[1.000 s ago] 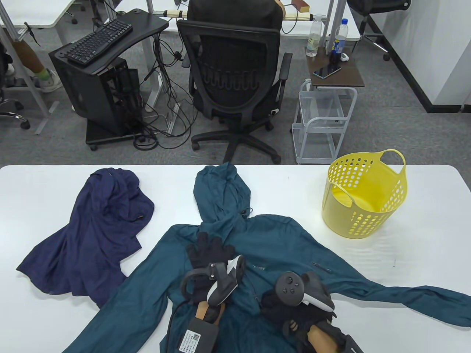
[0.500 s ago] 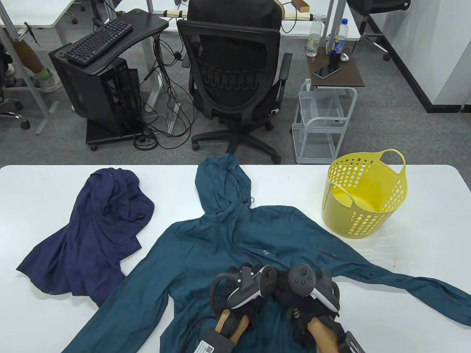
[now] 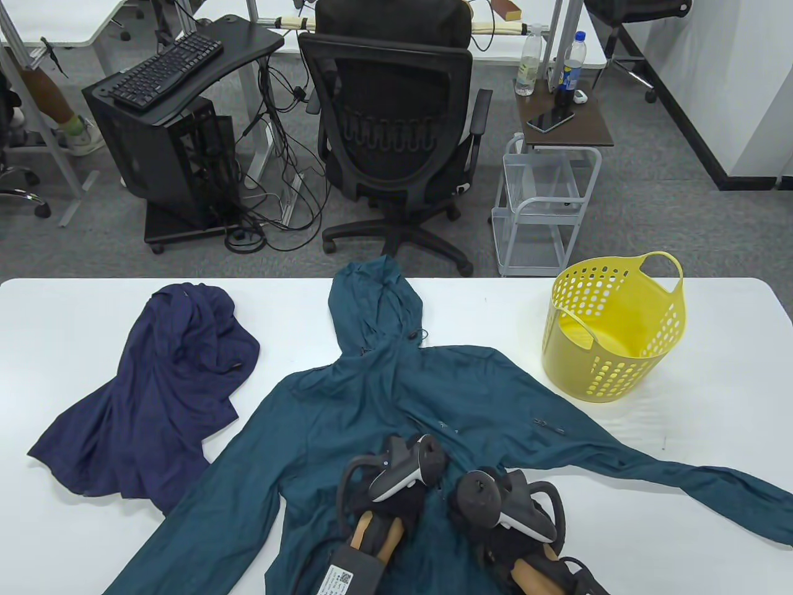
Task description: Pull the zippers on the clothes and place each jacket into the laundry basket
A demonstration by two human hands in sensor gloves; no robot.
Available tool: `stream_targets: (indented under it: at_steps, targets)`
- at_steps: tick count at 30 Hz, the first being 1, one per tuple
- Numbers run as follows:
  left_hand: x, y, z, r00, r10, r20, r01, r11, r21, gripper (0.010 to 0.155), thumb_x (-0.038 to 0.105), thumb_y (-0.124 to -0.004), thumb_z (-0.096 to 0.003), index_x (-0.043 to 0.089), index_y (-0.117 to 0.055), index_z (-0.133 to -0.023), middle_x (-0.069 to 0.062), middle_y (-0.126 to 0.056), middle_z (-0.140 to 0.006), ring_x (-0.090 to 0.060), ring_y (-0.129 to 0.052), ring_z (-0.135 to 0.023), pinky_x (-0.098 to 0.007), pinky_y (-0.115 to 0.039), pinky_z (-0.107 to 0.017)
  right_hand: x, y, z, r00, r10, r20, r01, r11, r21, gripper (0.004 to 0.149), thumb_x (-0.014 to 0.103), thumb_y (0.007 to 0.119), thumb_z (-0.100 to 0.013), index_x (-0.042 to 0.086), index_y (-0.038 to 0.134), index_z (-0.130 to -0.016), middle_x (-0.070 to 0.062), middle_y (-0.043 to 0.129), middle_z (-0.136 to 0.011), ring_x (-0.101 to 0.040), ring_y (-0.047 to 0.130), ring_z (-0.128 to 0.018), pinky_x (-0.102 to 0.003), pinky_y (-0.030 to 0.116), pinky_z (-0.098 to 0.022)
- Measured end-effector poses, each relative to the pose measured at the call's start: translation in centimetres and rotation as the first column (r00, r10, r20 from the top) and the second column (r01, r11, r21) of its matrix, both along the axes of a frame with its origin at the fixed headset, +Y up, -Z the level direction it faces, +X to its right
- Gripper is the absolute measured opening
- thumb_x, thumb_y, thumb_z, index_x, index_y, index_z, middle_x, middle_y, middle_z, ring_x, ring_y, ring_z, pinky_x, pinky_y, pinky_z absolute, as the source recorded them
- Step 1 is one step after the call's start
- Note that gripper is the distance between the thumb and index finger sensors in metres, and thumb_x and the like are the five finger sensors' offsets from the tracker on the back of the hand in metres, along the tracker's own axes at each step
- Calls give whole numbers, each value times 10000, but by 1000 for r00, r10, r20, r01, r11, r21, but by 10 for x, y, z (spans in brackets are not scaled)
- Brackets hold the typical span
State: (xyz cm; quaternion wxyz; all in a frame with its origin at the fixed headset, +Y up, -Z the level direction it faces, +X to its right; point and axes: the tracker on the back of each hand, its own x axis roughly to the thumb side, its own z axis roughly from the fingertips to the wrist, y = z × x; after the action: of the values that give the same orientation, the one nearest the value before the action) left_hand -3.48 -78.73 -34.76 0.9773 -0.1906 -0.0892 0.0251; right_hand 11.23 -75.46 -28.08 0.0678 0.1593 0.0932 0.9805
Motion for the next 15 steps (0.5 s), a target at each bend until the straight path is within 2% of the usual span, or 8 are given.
stream_targets:
  at_steps: [5, 8, 12, 15]
  targets:
    - [-4, -2, -6, 1000, 4, -10, -4, 1000, -23, 540, 401, -654, -444, 660, -526, -900, 237, -392, -1164, -203, -390, -1118, -615, -440, -753, -6, -5, 23, 985, 78, -155, -71, 996, 51, 473, 461, 770, -485, 249, 868, -897, -67, 823, -1056, -390, 844, -921, -610, 649, -663]
    - [-5, -4, -10, 1000, -7, -28, 6, 999, -48, 549, 412, -627, -452, 673, -475, -910, 250, -334, -1169, -181, -345, -1123, -623, -389, -761, -13, -5, 31, 978, 34, -206, -46, 997, -54, 474, 463, 768, -492, 235, 864, -897, -93, 783, -1079, -446, 779, -947, -638, 649, -655]
    - [-6, 0, -4, 1000, -12, -18, 12, 1000, -4, 554, 402, -649, -438, 637, -509, -920, 211, -390, -1169, -210, -408, -1114, -633, -410, -749, -12, -7, 32, 984, 15, -176, -33, 995, -98, 471, 465, 747, -500, 250, 841, -909, -97, 728, -1103, -478, 737, -954, -676, 678, -615]
    - [-5, 12, 3, 1000, -24, -7, 25, 995, 99, 554, 408, -656, -423, 596, -553, -934, 174, -533, -1158, -236, -531, -1090, -635, -459, -733, -3, -11, 26, 994, -58, -94, 45, 990, -134, 460, 462, 741, -508, 256, 850, -904, -72, 702, -1118, -480, 688, -967, -678, 669, -605]
